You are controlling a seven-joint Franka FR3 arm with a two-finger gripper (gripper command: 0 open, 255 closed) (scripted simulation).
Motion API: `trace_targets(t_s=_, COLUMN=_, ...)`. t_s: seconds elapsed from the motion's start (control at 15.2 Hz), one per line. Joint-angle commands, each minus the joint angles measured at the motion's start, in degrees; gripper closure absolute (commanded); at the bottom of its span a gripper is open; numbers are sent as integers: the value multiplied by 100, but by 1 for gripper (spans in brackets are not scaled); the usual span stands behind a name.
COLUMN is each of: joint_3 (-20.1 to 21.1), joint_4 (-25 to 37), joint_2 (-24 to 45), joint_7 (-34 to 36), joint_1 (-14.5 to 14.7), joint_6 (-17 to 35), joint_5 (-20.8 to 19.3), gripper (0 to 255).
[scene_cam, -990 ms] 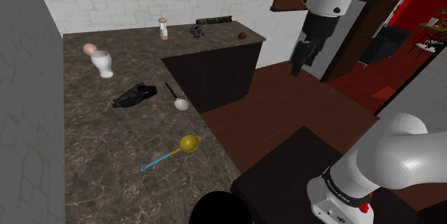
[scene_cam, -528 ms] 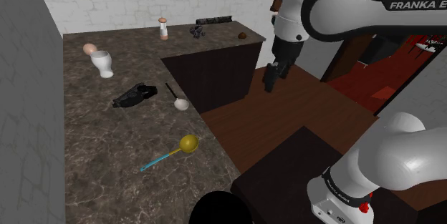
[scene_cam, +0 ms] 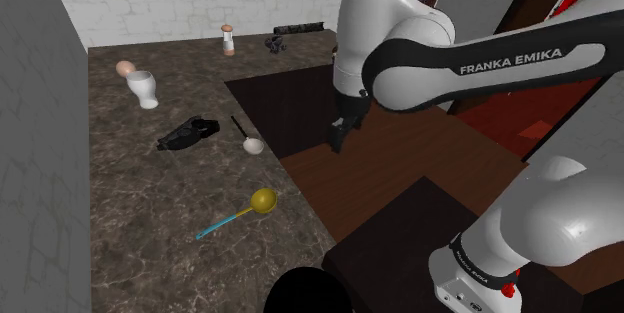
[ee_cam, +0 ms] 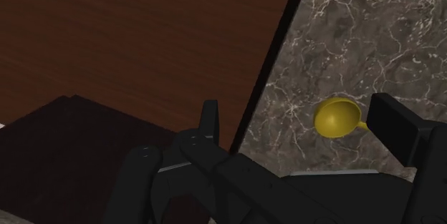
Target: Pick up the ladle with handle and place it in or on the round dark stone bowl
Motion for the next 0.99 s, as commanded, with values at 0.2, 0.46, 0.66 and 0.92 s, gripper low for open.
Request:
trace_targets(t_s=0.2, joint_3=629, joint_4=205, joint_2=1062, joint_7=712, joint_1=-96, joint_6=768, joint_5=-561, gripper=0)
trace_targets(t_s=0.46, joint_3=1066, joint_4=544, joint_2=2071, joint_7=1496, joint_1=-217, joint_6=1185, joint_5=-1401, gripper=0)
trace_targets(t_s=0.66, joint_3=1246, joint_4=903, joint_2=2908, joint_7=2190, joint_1=-198, joint_6=1321, joint_5=-2237, gripper=0)
trace_targets(t_s=0.92, joint_3=1179, joint_4=1504, joint_2=4035, joint_7=3039, joint_1=117, joint_6=1284, joint_5=-3352, gripper=0)
